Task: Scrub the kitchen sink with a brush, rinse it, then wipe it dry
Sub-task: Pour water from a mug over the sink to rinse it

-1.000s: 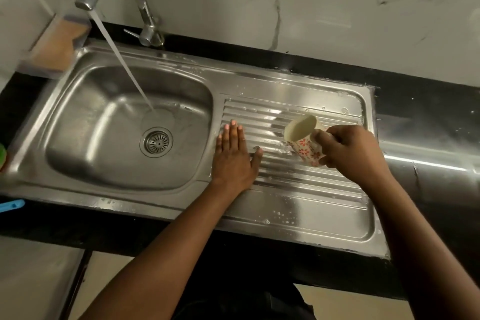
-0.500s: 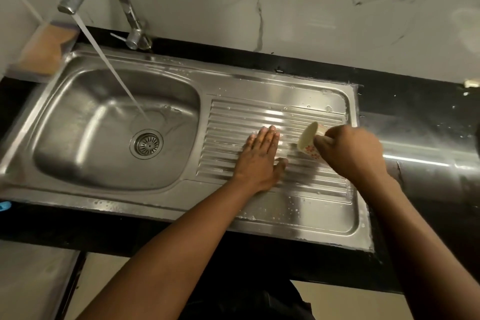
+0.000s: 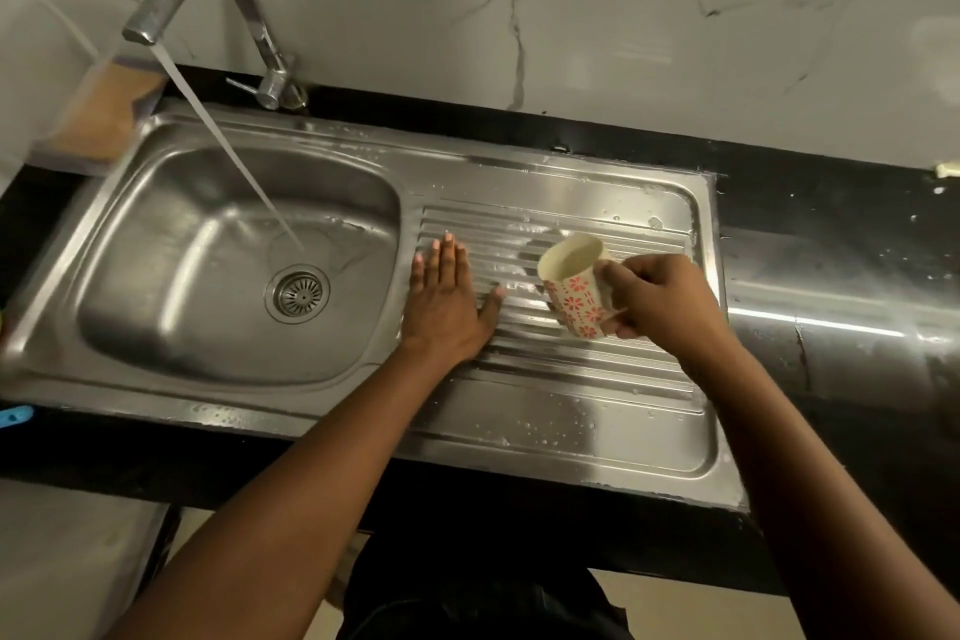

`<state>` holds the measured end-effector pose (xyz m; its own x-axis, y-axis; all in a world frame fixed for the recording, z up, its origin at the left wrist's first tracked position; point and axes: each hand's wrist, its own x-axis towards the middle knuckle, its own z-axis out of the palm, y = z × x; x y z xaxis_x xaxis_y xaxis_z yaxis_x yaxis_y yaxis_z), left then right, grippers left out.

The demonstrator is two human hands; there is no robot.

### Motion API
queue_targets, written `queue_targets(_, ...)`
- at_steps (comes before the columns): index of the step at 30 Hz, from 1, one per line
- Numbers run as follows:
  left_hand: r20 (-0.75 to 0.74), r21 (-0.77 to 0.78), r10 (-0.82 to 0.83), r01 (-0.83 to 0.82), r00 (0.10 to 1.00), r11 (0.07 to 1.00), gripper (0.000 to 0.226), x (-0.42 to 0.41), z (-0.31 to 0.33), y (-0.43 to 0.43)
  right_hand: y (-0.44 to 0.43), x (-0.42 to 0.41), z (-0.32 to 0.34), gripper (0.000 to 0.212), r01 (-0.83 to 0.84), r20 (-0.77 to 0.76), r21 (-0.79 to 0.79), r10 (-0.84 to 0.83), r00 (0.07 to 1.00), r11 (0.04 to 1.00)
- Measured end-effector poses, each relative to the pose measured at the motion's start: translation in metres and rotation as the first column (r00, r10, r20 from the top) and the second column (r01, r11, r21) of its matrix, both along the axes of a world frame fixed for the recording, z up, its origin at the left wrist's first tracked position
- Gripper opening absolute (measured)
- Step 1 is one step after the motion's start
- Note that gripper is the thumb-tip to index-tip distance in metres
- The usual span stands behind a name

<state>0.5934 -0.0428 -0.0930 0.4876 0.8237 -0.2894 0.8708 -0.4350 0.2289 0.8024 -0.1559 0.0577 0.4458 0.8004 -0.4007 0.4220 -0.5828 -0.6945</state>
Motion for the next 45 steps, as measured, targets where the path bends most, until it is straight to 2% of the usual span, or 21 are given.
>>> queue_targets(2, 0.041, -0.017, -0.104, 0.105, 0.994, 0.994, 0.087, 0.02, 0.001, -0.011, -0.02, 0.009, 0.004, 0.03, 0.054, -0.049, -0.009, -0.055, 0.997, 0.998)
queue_targets(5, 0.07, -0.033, -0.254, 0.257, 0.965, 0.966, 0.085, 0.06, -0.001, -0.027, -0.047, 0.021, 0.012, 0.029, 0.097, 0.009, -0.054, -0.096, 0.995, 0.994)
queue_targets(9, 0.03, -0.041, -0.31, 0.311, 0.95, 0.949, 0.085, 0.106, -0.001, -0.036, -0.07, 0.033, 0.022, 0.026, 0.156, 0.12, -0.072, -0.147, 0.982, 0.985)
queue_targets(12, 0.014, -0.04, -0.314, 0.314, 0.949, 0.948, 0.082, 0.11, 0.001, -0.032, -0.072, 0.042, 0.025, 0.027, 0.137, 0.281, -0.091, -0.107, 0.954, 0.986)
queue_targets(15, 0.036, -0.025, -0.235, 0.236, 0.971, 0.971, 0.081, 0.087, 0.0, -0.02, -0.066, 0.048, 0.022, 0.034, 0.129, 0.399, -0.104, -0.077, 0.914, 0.986)
queue_targets(20, 0.004, 0.022, -0.023, 0.023, 1.0, 1.0, 0.085, 0.012, -0.004, 0.015, -0.057, 0.053, 0.012, 0.039, 0.119, 0.43, -0.07, -0.078, 0.9, 0.99)
queue_targets(23, -0.053, 0.035, -0.008, 0.01, 0.999, 0.999, 0.079, -0.015, -0.003, 0.025, -0.055, 0.055, 0.006, 0.04, 0.105, 0.424, -0.063, -0.069, 0.903, 0.992)
queue_targets(27, -0.062, -0.015, -0.001, 0.0, 0.998, 1.0, 0.081, 0.009, 0.005, 0.015, -0.051, 0.051, 0.001, 0.042, 0.031, 0.568, -0.111, 0.038, 0.822, 0.993)
queue_targets(30, 0.011, -0.019, -0.193, 0.193, 0.981, 0.981, 0.078, 0.051, 0.004, -0.016, -0.05, 0.045, -0.001, 0.045, -0.026, 0.686, -0.152, 0.125, 0.717, 0.988)
queue_targets(36, 0.07, -0.036, -0.411, 0.414, 0.909, 0.909, 0.077, 0.119, -0.001, -0.086, -0.058, 0.034, -0.003, 0.045, -0.116, 0.734, -0.234, 0.253, 0.631, 0.965)
queue_targets(38, 0.069, -0.037, -0.47, 0.473, 0.88, 0.88, 0.077, 0.126, -0.002, -0.103, -0.066, 0.035, -0.005, 0.047, -0.107, 0.716, -0.244, 0.254, 0.651, 0.964)
queue_targets(42, 0.06, -0.017, -0.517, 0.519, 0.854, 0.855, 0.075, 0.125, -0.005, -0.11, -0.083, 0.05, -0.006, 0.046, -0.029, 0.604, -0.233, 0.168, 0.779, 0.972)
queue_targets(45, 0.023, -0.013, -0.531, 0.532, 0.847, 0.847, 0.073, 0.13, -0.002, -0.099, -0.083, 0.062, -0.004, 0.046, 0.007, 0.599, -0.227, 0.134, 0.789, 0.974)
